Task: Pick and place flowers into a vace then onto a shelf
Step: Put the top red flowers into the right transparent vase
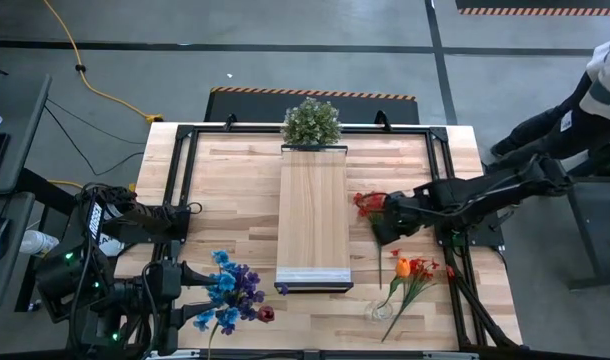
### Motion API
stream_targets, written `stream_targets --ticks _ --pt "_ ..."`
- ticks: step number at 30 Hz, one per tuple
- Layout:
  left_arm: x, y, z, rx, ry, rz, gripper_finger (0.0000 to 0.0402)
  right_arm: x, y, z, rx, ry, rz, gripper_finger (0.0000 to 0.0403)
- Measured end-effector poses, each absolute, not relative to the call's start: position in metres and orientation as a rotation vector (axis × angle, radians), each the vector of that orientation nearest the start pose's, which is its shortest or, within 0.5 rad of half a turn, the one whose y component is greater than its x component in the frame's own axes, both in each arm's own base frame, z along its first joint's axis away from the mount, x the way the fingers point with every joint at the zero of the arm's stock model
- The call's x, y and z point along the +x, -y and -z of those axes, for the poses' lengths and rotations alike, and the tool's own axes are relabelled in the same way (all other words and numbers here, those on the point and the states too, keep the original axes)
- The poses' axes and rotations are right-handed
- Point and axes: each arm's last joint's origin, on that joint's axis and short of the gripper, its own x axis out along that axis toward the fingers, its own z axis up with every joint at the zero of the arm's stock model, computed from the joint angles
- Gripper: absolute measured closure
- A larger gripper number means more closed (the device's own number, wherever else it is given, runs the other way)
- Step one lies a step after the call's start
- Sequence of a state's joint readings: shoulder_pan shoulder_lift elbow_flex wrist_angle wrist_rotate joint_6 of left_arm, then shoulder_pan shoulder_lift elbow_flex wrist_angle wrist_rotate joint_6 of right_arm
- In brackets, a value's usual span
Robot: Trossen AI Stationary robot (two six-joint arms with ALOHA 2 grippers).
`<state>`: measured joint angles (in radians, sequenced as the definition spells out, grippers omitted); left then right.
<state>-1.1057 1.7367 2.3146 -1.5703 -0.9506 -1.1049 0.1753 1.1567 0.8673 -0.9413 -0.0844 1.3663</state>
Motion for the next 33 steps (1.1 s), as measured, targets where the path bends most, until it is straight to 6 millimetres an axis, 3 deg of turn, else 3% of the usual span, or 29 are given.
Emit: stream_targets --ticks 16,33 --pt "0.148 0.242 -0.477 -0.232 -0.504 -0.139 0.0186 0.219 -0.040 -0.207 1.054 -1.289 0.760 0.0265" --pt "0.147 0.243 -0.476 -0.244 -0.567 -0.099 0.0186 0.235 -0.036 -0.184 1.050 -1.330 0.824 0.0265"
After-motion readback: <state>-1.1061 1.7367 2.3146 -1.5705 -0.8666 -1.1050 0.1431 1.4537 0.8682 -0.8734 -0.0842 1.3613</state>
